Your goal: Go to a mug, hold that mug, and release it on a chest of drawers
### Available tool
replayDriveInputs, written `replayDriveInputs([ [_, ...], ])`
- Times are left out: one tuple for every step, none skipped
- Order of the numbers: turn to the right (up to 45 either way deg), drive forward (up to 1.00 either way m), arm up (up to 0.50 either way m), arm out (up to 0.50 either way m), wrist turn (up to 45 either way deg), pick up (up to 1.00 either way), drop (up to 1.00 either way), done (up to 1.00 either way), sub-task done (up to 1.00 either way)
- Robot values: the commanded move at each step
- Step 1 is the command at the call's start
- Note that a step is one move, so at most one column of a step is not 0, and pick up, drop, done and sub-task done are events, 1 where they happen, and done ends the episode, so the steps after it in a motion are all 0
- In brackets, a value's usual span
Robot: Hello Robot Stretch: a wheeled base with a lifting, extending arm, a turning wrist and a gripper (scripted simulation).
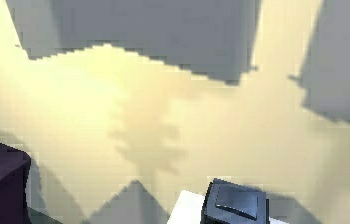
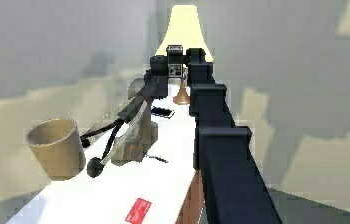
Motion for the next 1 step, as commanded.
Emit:
replayDriveInputs([
  [0.0,0.00,0.00,0.00,45.0,0.00,0.00,0.00,0.00],
])
